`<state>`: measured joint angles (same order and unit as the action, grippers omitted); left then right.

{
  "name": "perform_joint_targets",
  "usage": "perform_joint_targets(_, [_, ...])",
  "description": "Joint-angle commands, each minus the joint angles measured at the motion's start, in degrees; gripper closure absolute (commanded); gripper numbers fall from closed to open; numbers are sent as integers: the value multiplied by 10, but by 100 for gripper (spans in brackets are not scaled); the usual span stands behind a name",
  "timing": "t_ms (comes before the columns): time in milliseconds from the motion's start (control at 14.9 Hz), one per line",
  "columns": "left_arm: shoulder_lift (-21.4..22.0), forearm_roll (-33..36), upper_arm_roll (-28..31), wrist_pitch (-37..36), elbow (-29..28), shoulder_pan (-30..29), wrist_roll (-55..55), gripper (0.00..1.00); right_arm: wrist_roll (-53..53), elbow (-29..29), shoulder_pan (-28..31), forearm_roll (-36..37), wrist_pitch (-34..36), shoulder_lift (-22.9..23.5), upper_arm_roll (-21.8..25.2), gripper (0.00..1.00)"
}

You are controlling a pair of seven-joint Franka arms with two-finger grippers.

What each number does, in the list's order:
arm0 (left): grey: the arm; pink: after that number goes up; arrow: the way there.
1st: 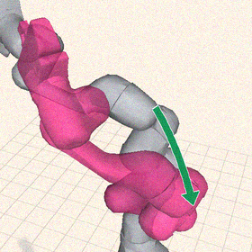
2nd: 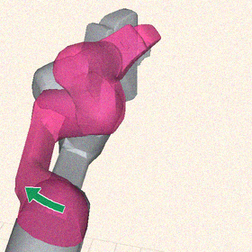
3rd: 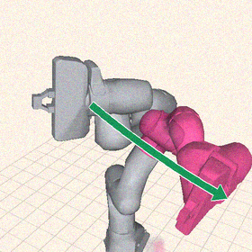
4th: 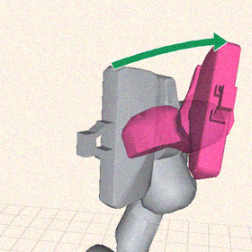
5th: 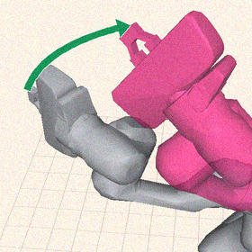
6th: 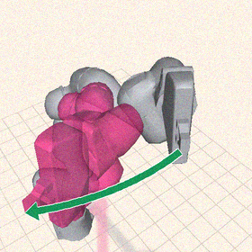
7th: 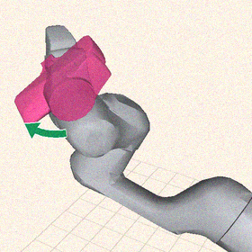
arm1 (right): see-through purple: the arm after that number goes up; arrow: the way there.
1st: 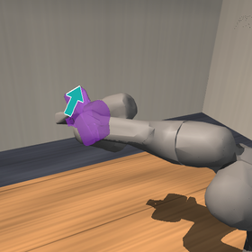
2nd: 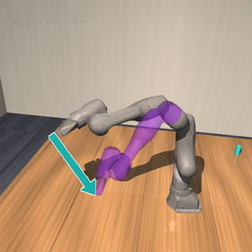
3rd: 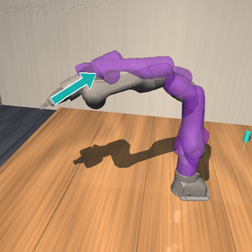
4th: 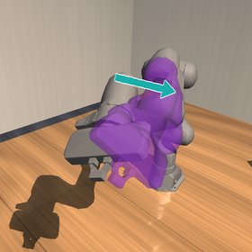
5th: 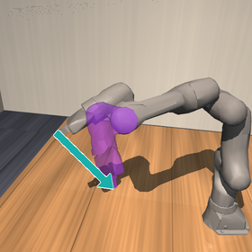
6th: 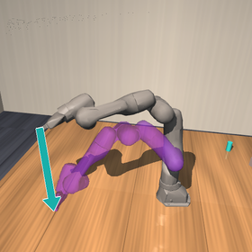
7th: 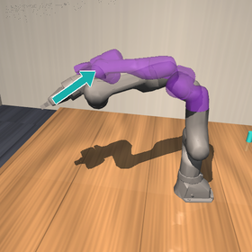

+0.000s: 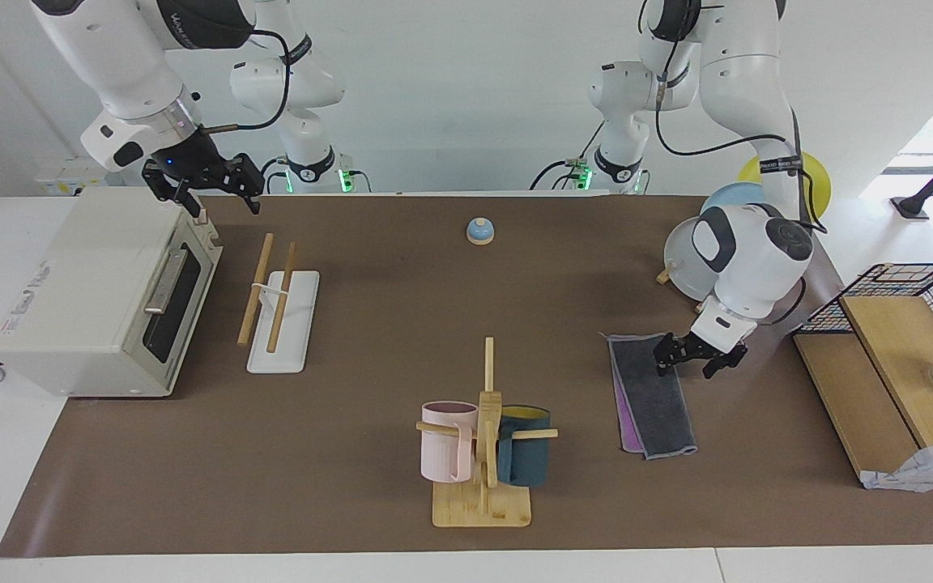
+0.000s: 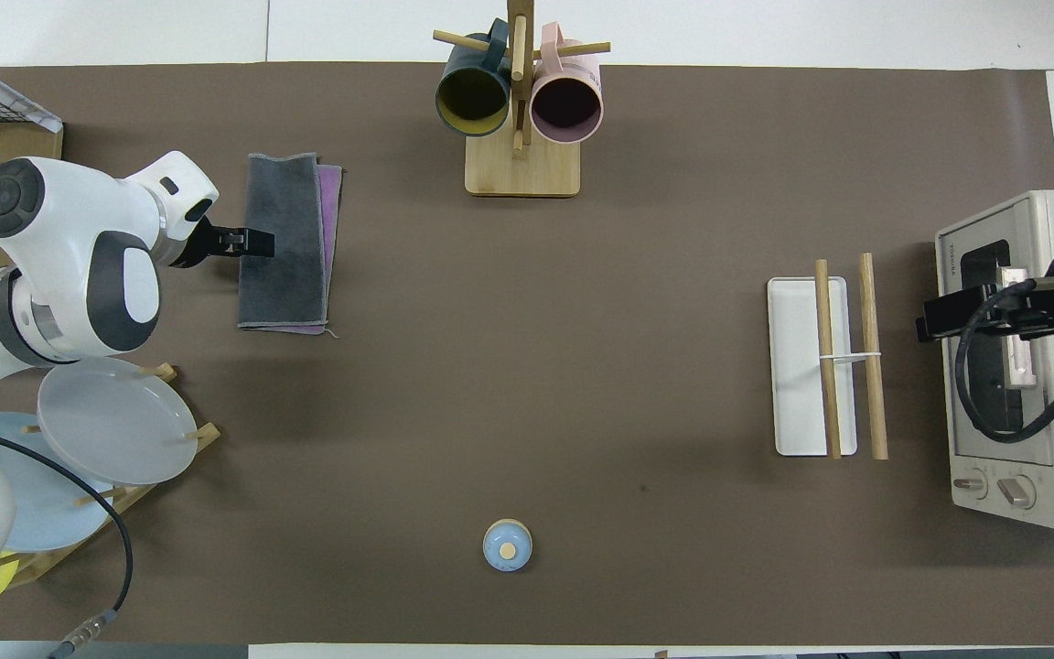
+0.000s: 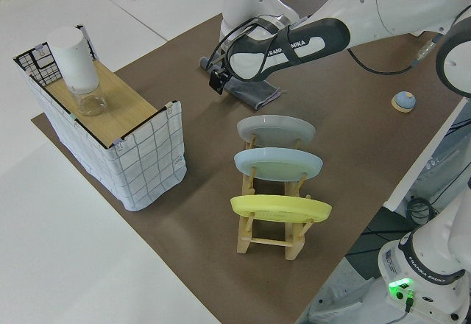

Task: Fold towel and hang on rack
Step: 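Lift the folded towel with the left gripper while the right gripper approaches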

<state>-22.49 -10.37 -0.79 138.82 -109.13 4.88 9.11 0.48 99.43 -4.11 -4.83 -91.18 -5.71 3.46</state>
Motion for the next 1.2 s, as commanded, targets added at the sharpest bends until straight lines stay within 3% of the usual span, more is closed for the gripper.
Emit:
perform_joint_targets(0, [-2, -13, -4, -16, 7, -2, 16, 0, -12, 57, -11, -34, -71, -21, -3, 0])
perform_joint_targets(268, [-1, -14, -4, -21, -2, 0, 15, 4, 16, 97, -59, -89, -159, -19, -3, 0])
perform_joint_targets(468, [0, -14, -4, -23, -3, 1, 13, 12, 77, 105, -98, -100, -174, -10, -3, 0])
perform_joint_targets(669, [2, -15, -4, -22, -13, 6, 13, 41, 81, 111, -99, -161, -209, 3, -3, 0])
perform_joint_targets(736, [3, -15, -4, -22, -15, 7, 12, 46, 87, 111, -100, -177, -224, 10, -3, 0])
perform_joint_targets(937, [4, -15, -4, -19, -26, 10, 9, 71, 155, 111, -126, -190, -240, 25, -5, 0])
perform_joint_targets(1070, [5, -15, -4, -21, -26, 10, 7, 100, 198, 112, -150, -192, -242, 30, -4, 0])
perform_joint_targets(1137, [5, -16, -4, -21, -26, 10, 6, 100, 218, 113, -154, -192, -247, 30, -5, 0])
